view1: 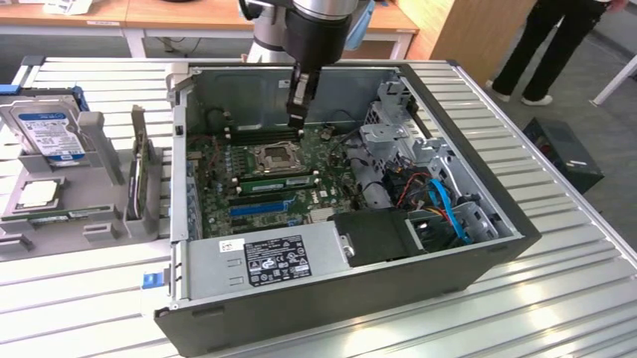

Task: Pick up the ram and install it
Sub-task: 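Press down the ram until it locks into place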

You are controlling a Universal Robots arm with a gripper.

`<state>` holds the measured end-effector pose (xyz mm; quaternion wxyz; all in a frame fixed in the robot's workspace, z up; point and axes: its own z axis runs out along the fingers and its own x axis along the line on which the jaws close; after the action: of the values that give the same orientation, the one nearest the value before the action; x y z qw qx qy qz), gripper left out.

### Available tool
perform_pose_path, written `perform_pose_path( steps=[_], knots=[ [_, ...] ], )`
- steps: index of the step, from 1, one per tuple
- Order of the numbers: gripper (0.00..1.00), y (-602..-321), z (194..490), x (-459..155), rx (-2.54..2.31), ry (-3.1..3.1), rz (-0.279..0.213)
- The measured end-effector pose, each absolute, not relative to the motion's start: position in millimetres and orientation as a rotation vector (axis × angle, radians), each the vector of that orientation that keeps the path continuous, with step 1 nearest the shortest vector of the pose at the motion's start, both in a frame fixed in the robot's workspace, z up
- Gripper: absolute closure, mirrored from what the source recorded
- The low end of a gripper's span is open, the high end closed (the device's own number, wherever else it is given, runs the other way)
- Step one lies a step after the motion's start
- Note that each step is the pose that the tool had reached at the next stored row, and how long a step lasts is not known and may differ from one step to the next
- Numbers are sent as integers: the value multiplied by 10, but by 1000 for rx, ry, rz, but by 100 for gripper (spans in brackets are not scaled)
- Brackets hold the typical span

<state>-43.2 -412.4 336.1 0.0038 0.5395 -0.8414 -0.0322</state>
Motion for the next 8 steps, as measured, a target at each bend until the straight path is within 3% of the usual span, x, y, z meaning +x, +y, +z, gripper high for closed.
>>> perform_pose_path(
  steps=[8],
  knots=[
    [90, -4124, 3354, -432, 1498, -2757, -101]
  ],
)
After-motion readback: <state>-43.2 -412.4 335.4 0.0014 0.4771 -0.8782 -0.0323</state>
